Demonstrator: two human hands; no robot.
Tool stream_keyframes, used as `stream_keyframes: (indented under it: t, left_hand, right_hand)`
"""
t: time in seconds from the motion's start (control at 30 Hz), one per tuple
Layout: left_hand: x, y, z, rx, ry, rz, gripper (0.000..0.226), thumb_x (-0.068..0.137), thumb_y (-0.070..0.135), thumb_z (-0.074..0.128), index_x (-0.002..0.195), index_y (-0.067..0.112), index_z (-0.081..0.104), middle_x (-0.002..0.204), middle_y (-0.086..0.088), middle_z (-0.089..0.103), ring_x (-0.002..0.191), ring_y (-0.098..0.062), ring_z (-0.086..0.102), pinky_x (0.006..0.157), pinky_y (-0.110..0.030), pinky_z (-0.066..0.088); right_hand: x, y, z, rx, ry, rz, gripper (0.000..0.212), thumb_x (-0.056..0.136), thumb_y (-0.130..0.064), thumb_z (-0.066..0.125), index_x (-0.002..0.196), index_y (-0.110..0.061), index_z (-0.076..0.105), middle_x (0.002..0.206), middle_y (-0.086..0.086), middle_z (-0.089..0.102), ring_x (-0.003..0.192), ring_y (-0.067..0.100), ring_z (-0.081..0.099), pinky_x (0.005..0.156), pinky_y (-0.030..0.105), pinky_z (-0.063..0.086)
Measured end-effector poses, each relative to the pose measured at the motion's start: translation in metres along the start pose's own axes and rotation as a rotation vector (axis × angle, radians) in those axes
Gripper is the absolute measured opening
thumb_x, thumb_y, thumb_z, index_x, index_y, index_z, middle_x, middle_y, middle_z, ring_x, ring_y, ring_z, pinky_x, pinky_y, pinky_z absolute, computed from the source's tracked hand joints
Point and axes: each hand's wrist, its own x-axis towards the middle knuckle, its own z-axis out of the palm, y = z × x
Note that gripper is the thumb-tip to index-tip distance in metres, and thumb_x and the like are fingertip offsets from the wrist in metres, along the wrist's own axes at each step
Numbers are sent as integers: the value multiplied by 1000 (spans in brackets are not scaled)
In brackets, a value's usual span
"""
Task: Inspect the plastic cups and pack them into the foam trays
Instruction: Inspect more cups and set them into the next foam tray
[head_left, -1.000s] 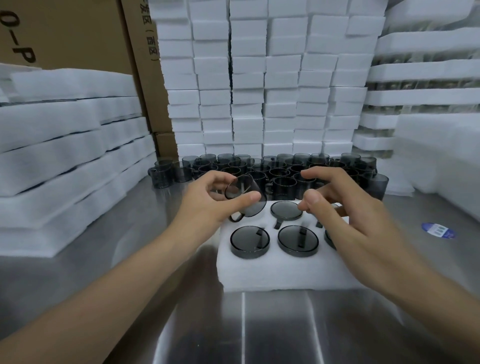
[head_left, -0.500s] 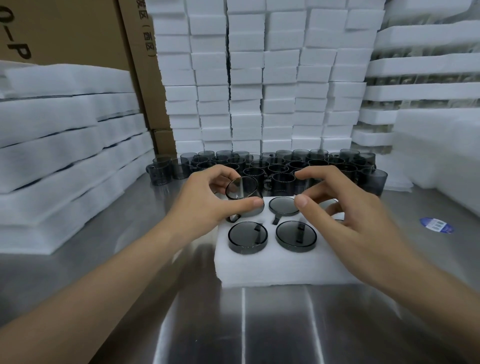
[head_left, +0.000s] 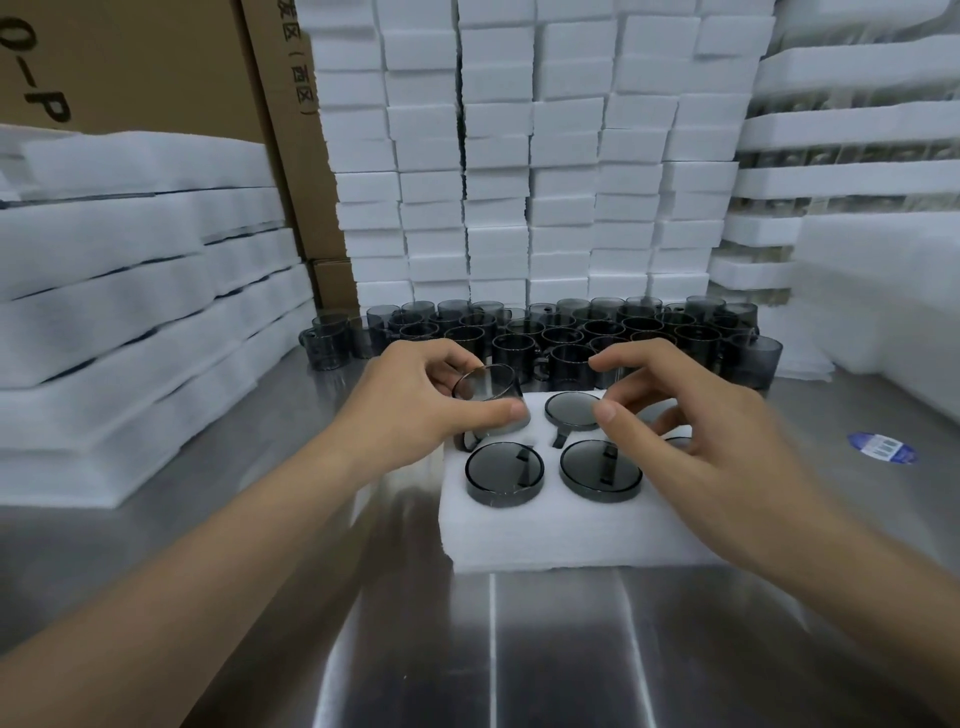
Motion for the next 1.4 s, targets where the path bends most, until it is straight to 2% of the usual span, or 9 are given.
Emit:
stream_keyframes:
  t: [0.17, 0.33, 0.47, 0.6, 0.87, 1.0, 1.17, 1.3, 1.4]
  left_hand:
    - [-3, -2, 7, 58, -43, -14, 75, 41, 92, 83, 93, 39, 74, 88, 11, 75, 79, -4, 67, 72, -29, 54]
    - [-7, -5, 5, 61, -74, 15, 67, 59, 99, 68, 103, 48, 75, 111, 23, 70, 110, 4, 62, 99, -31, 48]
    - [-11, -9, -3, -88, -119, 17, 44, 81, 80, 69, 120, 60, 73, 130, 29, 67, 129, 7, 56, 120, -39, 41]
    - [-13, -12, -4, -32, -153, 18, 41, 85, 74, 72, 123, 62, 71, 136, 36, 62, 132, 16, 48, 120, -37, 36]
    - [-12, -11, 3, -102, -201, -6, 39, 82, 64, 78, 118, 51, 76, 125, 27, 73, 125, 7, 61, 121, -42, 40]
    - [-12, -12, 2, -90, -240, -48, 50, 76, 73, 79, 122, 52, 75, 130, 30, 70, 137, -1, 56, 124, -51, 37]
    - [-14, -5, 1, -26, -251, -68, 50, 76, 79, 75, 121, 58, 71, 135, 33, 65, 140, 2, 49, 126, -49, 33]
    - [-24, 7, 1, 102, -219, 9, 63, 86, 91, 50, 144, 64, 52, 152, 38, 45, 146, 10, 35, 127, -38, 28]
    - [-33, 27, 9, 191, -273, 64, 79, 84, 98, 27, 156, 69, 24, 167, 42, 17, 154, 19, 3, 124, -30, 8]
  right_hand:
    - [0, 2, 1, -10, -5, -8, 24, 97, -40, 63, 119, -50, 62, 102, -23, 70, 88, 5, 66, 72, 12, 49]
    - [1, 4, 0, -8, -5, -17, 25, 97, -38, 63, 119, -49, 62, 102, -21, 70, 91, 6, 66, 72, 12, 49]
    - [2, 6, -3, -5, 2, -16, 24, 99, -38, 64, 119, -50, 62, 101, -20, 69, 87, 8, 65, 69, 12, 48]
    - [1, 5, -2, -11, -1, -13, 23, 97, -40, 63, 119, -50, 62, 102, -22, 69, 85, 8, 65, 71, 14, 50]
    - [1, 4, -1, -12, -7, 2, 23, 96, -41, 62, 117, -49, 62, 103, -22, 69, 88, 8, 65, 73, 18, 51]
    - [1, 3, 1, -25, -14, -3, 21, 96, -39, 63, 115, -48, 63, 101, -22, 70, 92, 7, 65, 75, 20, 50]
    - [3, -1, -6, -29, -1, -1, 16, 97, -36, 66, 110, -45, 68, 102, -22, 71, 91, 5, 67, 72, 15, 50]
    - [15, 8, -32, -138, 54, 70, 13, 96, -45, 63, 107, -46, 69, 103, -31, 71, 100, -10, 64, 78, 17, 45]
    - [19, 20, -41, -303, -80, 193, 39, 95, -61, 55, 131, -50, 61, 128, -36, 60, 112, -14, 52, 97, 18, 39]
